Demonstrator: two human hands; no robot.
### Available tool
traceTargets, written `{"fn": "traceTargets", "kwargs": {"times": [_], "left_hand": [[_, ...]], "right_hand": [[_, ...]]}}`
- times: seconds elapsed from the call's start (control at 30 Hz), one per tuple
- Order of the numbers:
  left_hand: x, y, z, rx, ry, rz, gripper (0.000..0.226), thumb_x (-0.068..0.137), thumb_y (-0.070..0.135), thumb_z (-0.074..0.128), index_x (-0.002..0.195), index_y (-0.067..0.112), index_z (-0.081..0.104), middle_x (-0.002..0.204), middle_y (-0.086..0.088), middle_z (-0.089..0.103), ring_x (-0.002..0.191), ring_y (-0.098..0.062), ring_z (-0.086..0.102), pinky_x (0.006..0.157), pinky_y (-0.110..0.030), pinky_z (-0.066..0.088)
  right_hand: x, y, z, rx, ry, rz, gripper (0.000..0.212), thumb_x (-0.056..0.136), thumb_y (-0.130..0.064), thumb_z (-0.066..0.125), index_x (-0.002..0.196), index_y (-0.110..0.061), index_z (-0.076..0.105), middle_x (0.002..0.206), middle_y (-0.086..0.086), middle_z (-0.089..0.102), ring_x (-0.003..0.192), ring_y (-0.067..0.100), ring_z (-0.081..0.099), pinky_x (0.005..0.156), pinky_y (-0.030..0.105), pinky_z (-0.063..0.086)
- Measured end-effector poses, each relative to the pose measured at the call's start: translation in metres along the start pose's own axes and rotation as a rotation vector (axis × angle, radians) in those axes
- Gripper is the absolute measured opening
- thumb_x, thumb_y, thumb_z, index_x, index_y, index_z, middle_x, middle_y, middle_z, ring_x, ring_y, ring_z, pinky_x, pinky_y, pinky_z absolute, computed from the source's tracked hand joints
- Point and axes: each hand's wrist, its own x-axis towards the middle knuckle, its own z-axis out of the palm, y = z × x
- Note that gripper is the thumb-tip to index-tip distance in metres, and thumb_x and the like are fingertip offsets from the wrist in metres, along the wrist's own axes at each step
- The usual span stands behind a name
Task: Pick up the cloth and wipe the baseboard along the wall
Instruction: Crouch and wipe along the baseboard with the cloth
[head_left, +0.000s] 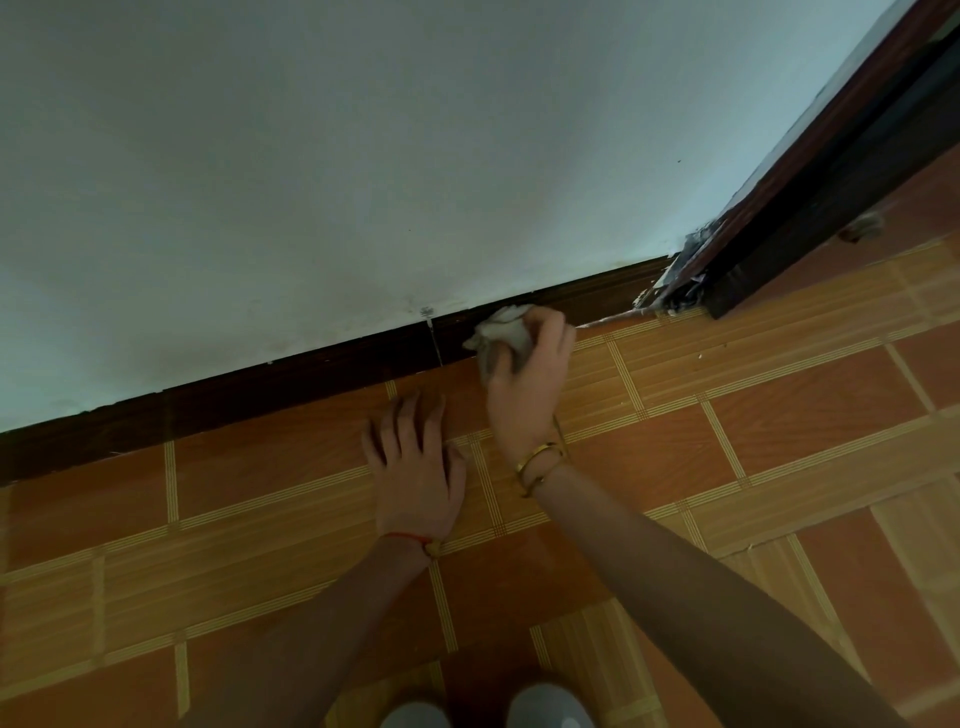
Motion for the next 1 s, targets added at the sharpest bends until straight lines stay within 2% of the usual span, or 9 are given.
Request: {"fn": "traceTargets", "kwargs": {"times": [0.1, 0.17, 0.33, 0.43, 0.53, 0.63, 0.73, 0.93, 1.0], "left_hand": [[0.000, -0.001, 0.000, -0.010, 0.018, -0.002, 0.056, 0.096, 0.035, 0.040, 0.148, 0.015, 0.043, 0.151, -0.014, 0.041, 0.140, -0.037, 0.034, 0.116, -0.064, 0.020], [0.000, 0.000, -0.001, -0.018, 0.031, -0.001, 0.056, 0.095, 0.034, 0.041, 0.147, 0.015, 0.045, 0.150, -0.014, 0.042, 0.139, -0.037, 0.035, 0.115, -0.065, 0.022], [-0.001, -0.001, -0.002, -0.025, 0.021, 0.006, 0.057, 0.095, 0.034, 0.041, 0.148, 0.014, 0.045, 0.150, -0.014, 0.042, 0.139, -0.037, 0.036, 0.115, -0.066, 0.022], [0.000, 0.001, -0.003, -0.023, 0.002, -0.005, 0.057, 0.095, 0.035, 0.039, 0.148, 0.014, 0.044, 0.150, -0.014, 0.041, 0.140, -0.037, 0.035, 0.116, -0.065, 0.021], [0.000, 0.001, -0.002, -0.018, -0.001, -0.003, 0.057, 0.095, 0.034, 0.040, 0.148, 0.014, 0.044, 0.150, -0.015, 0.041, 0.140, -0.038, 0.035, 0.116, -0.065, 0.021], [-0.001, 0.001, -0.003, -0.009, -0.008, -0.004, 0.057, 0.095, 0.034, 0.039, 0.149, 0.013, 0.043, 0.150, -0.015, 0.041, 0.140, -0.038, 0.035, 0.116, -0.065, 0.021], [-0.001, 0.002, -0.003, -0.007, -0.023, -0.006, 0.058, 0.096, 0.036, 0.037, 0.150, 0.015, 0.042, 0.151, -0.014, 0.039, 0.141, -0.037, 0.033, 0.116, -0.065, 0.020], [-0.001, 0.001, -0.004, -0.020, -0.016, -0.011, 0.057, 0.096, 0.036, 0.037, 0.149, 0.014, 0.043, 0.151, -0.014, 0.040, 0.141, -0.037, 0.033, 0.116, -0.065, 0.020], [-0.001, 0.001, -0.004, -0.020, -0.012, -0.010, 0.057, 0.096, 0.035, 0.038, 0.149, 0.014, 0.043, 0.151, -0.014, 0.040, 0.141, -0.037, 0.033, 0.117, -0.064, 0.020]], "right_hand": [[0.002, -0.002, -0.001, 0.018, -0.010, -0.016, 0.031, 0.080, 0.009, 0.062, 0.105, -0.004, 0.051, 0.110, 0.012, 0.048, 0.088, 0.003, 0.049, 0.075, 0.001, 0.041], [0.015, 0.002, -0.010, 0.016, 0.046, -0.003, 0.030, 0.079, 0.012, 0.060, 0.105, -0.002, 0.053, 0.111, 0.013, 0.050, 0.089, 0.000, 0.048, 0.077, 0.001, 0.041], [0.068, 0.020, -0.044, -0.020, 0.322, 0.073, 0.035, 0.077, 0.018, 0.051, 0.108, 0.005, 0.053, 0.118, 0.023, 0.050, 0.099, 0.020, 0.055, 0.076, -0.004, 0.040], [0.087, 0.027, -0.057, -0.042, 0.396, 0.071, 0.038, 0.072, 0.020, 0.046, 0.108, 0.008, 0.053, 0.116, 0.027, 0.051, 0.103, 0.028, 0.054, 0.077, -0.006, 0.035], [0.077, 0.018, -0.053, -0.047, 0.346, 0.062, 0.039, 0.074, 0.020, 0.049, 0.110, 0.005, 0.052, 0.118, 0.023, 0.050, 0.103, 0.021, 0.053, 0.079, -0.005, 0.036], [0.048, 0.005, -0.039, -0.029, 0.200, -0.026, 0.034, 0.077, 0.015, 0.055, 0.108, 0.002, 0.053, 0.117, 0.018, 0.050, 0.099, 0.011, 0.051, 0.082, -0.001, 0.038], [0.026, -0.003, -0.027, 0.006, 0.078, -0.077, 0.030, 0.080, 0.011, 0.061, 0.107, -0.001, 0.054, 0.114, 0.016, 0.050, 0.097, 0.013, 0.053, 0.081, 0.002, 0.043], [0.049, 0.007, -0.037, 0.045, 0.177, -0.046, 0.033, 0.074, 0.016, 0.053, 0.102, -0.001, 0.053, 0.108, 0.015, 0.051, 0.093, 0.004, 0.051, 0.081, 0.008, 0.044], [0.069, 0.018, -0.049, 0.029, 0.269, 0.009, 0.036, 0.072, 0.016, 0.049, 0.104, 0.000, 0.053, 0.111, 0.015, 0.051, 0.096, 0.012, 0.054, 0.082, 0.008, 0.044]]}}
